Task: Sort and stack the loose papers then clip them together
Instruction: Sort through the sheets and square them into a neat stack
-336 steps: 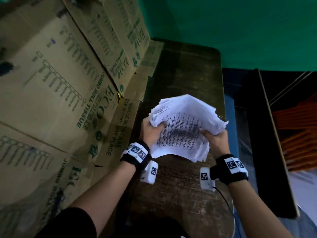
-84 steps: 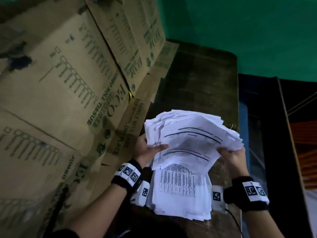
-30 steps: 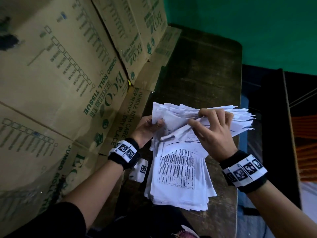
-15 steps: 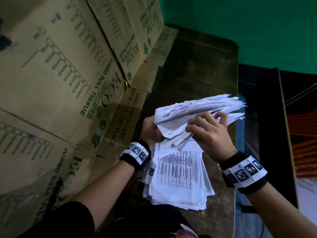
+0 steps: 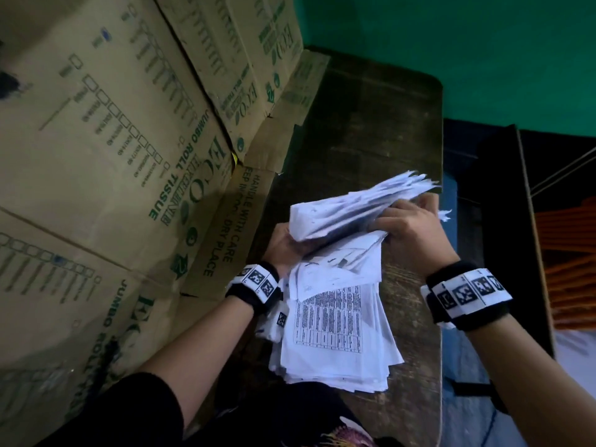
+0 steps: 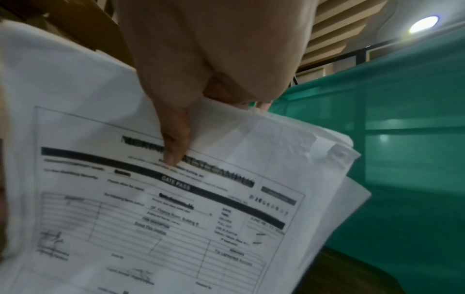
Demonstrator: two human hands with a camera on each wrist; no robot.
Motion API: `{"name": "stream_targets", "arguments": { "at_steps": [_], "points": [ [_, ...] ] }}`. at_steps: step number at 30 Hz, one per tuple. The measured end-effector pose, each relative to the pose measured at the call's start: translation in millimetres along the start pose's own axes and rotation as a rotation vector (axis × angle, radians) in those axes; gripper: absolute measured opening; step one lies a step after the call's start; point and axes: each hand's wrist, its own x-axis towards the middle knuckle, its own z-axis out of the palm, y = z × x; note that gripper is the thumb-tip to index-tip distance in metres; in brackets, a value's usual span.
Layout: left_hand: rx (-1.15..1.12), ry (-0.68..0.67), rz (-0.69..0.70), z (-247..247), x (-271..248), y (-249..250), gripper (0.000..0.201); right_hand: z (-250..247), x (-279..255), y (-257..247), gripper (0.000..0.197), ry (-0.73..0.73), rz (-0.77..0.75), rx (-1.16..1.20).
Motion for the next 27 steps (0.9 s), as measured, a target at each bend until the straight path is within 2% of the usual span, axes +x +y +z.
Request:
{"name": "stream_targets", "arguments": {
  "at_steps": [1,4,5,8,10,13,17,18,20,21,25,26,27],
  "points": [
    [0.043,-0.036,-0.023,4,2,4,0.012,2,3,-1,0.02,-0.037,-0.024,0.004],
    [0.198,-0.008,0.034,7,11,1,0.038,-7,10,-1,0.035,-0.081,-0.067,0.053],
    [0.187,0.049,0.053,6,14,1,0.038,-16,11,1,0.038,-0.081,-0.054,0.071],
    [0.071,0.257,0.074,-8,20,16,0.015,-45,14,7,0.041,-0.124,-0.021,0.104],
    [0.09,0.372,0.08,-24,20,34,0.015,-51,20,6,0.036,-0.232,0.032,0.111],
    [0.15,0.553,0.079,-49,20,54,0.021,-33,39,1,0.031,-0.506,0.085,0.057],
    [0.074,0.741,0.121,-91,20,72,0.045,34,62,-11,0.027,-0.798,0.131,0.106],
    [0.065,0.758,0.142,-98,18,77,0.041,55,66,-12,0.025,-0.835,0.133,0.105],
    [0.04,0.776,0.212,-112,10,89,0.017,93,71,-14,0.029,-0.859,0.154,0.113],
    [0.036,0.789,0.249,-118,6,94,0.013,109,72,-13,0.035,-0.847,0.172,0.118],
    [0.068,0.838,0.323,-140,-12,106,0.023,159,63,-12,0.045,-0.788,0.181,-0.015],
    [0.056,0.841,0.316,-142,-15,107,0.026,169,61,-8,0.048,-0.74,0.199,-0.016],
    [0.033,0.838,0.312,-146,-18,107,0.026,175,58,-3,0.053,-0.652,0.257,0.088]
  ]
}}
